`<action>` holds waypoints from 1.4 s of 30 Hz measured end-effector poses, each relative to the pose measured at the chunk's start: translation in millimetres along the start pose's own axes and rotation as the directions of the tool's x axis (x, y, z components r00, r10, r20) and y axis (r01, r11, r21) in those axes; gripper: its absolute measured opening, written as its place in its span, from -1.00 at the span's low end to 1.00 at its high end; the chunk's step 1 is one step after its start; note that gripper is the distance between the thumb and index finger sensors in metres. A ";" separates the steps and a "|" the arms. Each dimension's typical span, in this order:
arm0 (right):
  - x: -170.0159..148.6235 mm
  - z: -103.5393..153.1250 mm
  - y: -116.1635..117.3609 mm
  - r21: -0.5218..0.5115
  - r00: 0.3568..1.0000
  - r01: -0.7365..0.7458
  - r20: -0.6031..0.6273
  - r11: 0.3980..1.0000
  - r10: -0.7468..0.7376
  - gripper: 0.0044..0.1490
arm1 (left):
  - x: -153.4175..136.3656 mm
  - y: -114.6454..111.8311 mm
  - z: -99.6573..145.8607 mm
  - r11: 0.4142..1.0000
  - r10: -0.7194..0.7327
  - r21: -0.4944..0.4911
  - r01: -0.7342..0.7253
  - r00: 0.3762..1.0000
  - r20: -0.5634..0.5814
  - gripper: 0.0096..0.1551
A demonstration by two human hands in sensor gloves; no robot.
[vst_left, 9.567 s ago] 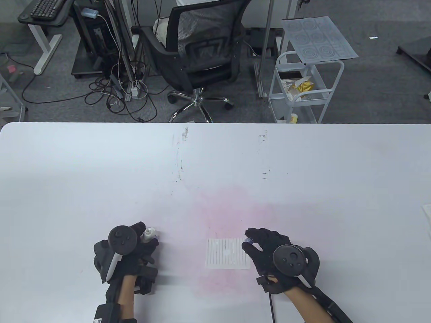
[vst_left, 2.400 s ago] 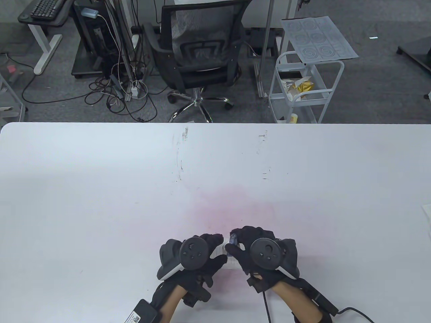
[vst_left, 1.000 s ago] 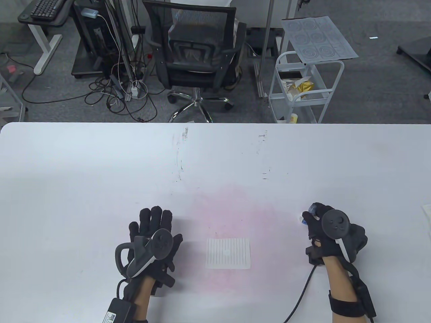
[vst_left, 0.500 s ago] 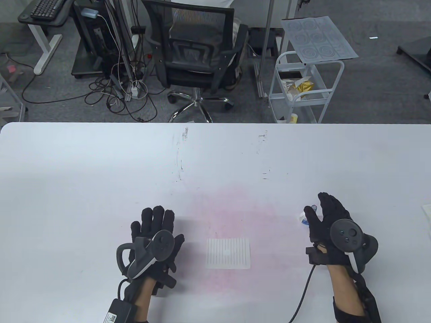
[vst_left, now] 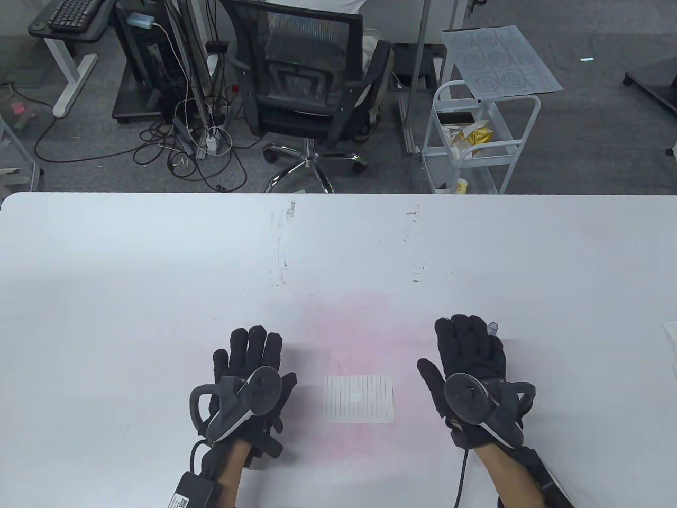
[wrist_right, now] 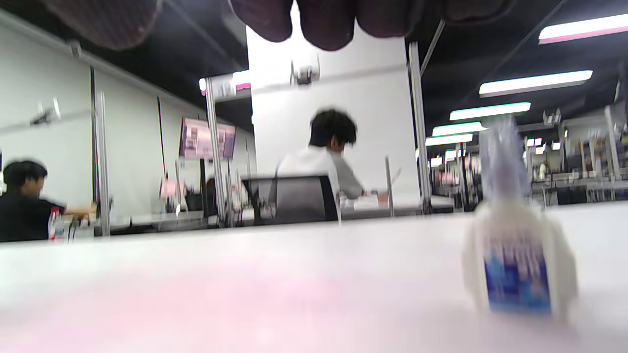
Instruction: Brush correction fluid to cover black text
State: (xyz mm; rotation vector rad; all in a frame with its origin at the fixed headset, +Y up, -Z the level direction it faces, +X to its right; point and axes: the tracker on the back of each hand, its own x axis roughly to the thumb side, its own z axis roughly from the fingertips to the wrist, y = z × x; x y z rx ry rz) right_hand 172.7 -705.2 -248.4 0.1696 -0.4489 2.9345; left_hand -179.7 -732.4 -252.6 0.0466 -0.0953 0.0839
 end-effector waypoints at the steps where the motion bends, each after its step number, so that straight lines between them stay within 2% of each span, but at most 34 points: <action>1: 0.8 -0.1 7.8 0.032 1.000 -0.001 -0.005 1.000 0.002 -0.02 | 1.1 -0.6 0.6 1.000 -0.003 -0.003 0.003 1.000 0.004 -0.08; 6: -1.1 -2.3 27.2 0.164 0.999 -0.040 -0.020 0.986 0.044 -0.01 | 3.8 -2.4 2.2 1.000 -0.020 -0.013 0.020 1.000 0.016 -0.08; 10: -5.7 -4.5 39.6 0.310 0.998 -0.048 -0.031 0.950 0.060 0.00 | 5.5 -3.3 2.0 1.000 -0.019 -0.013 0.019 1.000 0.024 -0.08; 13: -8.1 -5.5 46.6 0.362 0.998 -0.044 -0.035 0.931 0.060 0.00 | 7.9 -3.9 1.5 1.000 -0.028 -0.013 0.028 0.999 0.032 -0.08; 42: -7.0 -5.0 48.5 0.358 0.998 -0.052 -0.023 0.932 0.065 0.01 | 7.4 -4.7 1.6 0.999 -0.034 -0.020 0.035 0.999 0.031 -0.08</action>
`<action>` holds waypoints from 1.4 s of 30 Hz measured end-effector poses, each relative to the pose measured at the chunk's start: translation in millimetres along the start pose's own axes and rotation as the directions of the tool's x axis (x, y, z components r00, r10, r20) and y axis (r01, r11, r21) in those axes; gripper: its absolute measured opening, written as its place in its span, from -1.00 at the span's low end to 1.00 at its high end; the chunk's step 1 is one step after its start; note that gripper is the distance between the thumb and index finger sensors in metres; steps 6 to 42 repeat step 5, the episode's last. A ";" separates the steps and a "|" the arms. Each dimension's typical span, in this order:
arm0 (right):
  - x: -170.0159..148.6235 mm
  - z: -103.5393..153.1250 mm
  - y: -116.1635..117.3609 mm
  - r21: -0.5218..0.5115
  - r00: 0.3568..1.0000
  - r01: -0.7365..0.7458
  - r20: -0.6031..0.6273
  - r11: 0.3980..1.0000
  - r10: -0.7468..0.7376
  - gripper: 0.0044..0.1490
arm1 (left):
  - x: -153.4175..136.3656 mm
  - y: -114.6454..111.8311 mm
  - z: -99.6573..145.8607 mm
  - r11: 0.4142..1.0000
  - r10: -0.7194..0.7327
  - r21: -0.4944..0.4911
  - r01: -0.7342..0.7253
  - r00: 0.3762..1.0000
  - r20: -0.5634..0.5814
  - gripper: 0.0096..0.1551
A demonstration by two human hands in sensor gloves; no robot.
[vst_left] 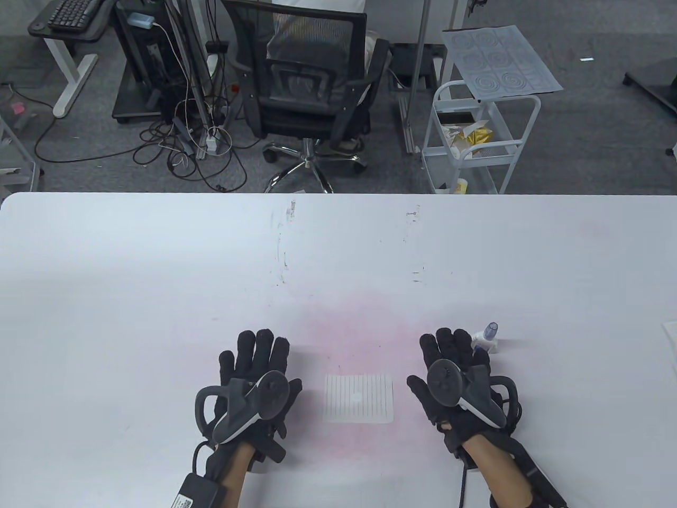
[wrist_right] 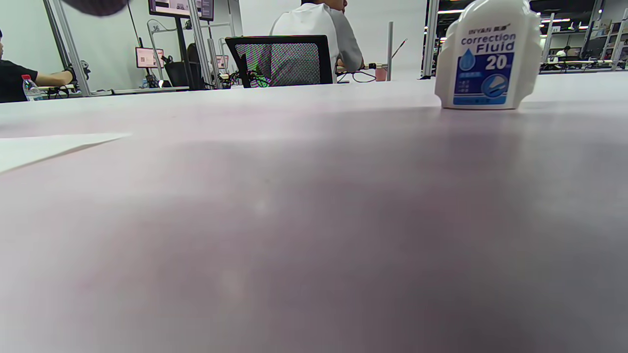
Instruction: Brush correction fluid to cover black text
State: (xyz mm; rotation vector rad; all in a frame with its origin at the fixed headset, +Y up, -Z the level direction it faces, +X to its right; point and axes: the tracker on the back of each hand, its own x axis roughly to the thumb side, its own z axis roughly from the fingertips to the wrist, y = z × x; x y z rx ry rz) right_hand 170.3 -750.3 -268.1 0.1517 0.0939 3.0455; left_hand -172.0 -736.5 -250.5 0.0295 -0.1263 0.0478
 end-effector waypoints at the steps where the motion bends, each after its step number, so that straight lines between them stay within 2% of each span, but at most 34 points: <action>1: 0.0 0.0 0.0 -0.001 1.000 0.000 -0.001 1.000 0.000 0.01 | -0.2 0.1 0.0 1.000 0.000 0.000 0.000 1.000 0.000 -0.08; 42: 0.2 0.4 0.2 -0.003 1.000 -0.005 -0.002 1.000 0.005 0.01 | -0.6 0.1 0.1 1.000 0.003 0.001 -0.003 1.000 -0.001 -0.08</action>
